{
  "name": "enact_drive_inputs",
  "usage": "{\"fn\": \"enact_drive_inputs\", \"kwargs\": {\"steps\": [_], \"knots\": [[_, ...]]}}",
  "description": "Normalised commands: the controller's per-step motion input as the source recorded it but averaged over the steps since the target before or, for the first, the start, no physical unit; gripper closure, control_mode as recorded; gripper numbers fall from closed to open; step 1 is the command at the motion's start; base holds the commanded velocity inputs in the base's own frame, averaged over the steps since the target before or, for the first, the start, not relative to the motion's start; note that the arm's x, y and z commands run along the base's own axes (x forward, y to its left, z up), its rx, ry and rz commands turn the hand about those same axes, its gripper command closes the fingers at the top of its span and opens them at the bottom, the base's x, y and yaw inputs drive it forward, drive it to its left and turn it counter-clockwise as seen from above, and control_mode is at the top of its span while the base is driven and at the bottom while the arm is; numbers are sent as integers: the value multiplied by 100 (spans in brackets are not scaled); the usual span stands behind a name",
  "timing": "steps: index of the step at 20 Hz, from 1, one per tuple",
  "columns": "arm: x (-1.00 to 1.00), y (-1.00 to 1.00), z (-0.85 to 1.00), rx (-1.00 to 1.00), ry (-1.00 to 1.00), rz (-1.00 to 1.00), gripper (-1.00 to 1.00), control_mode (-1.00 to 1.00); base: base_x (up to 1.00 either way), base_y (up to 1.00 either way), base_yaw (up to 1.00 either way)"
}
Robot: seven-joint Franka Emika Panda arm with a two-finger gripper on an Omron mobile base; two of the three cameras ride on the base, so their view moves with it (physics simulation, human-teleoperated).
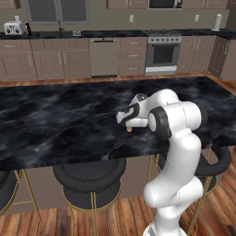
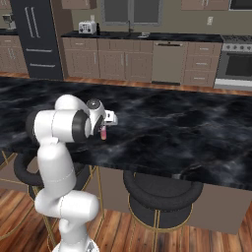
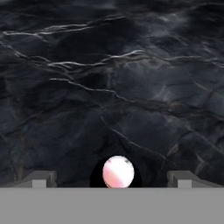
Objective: Place the large bottle from the dining counter next to the other large bottle outside the sink, and place the small bottle from the dining counter next to the other small bottle inside the sink.
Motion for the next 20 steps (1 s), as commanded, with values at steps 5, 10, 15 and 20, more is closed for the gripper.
{"fn": "enact_drive_inputs", "kwargs": {"steps": [5,10,15,20], "knots": [[10,0,-5,0,0,0,-100,-100,0,0,0],[11,0,-7,0,0,0,-100,-100,0,0,0],[17,0,-13,0,0,0,-100,-100,0,0,0],[14,0,-5,0,0,0,100,-100,0,0,0]]}}
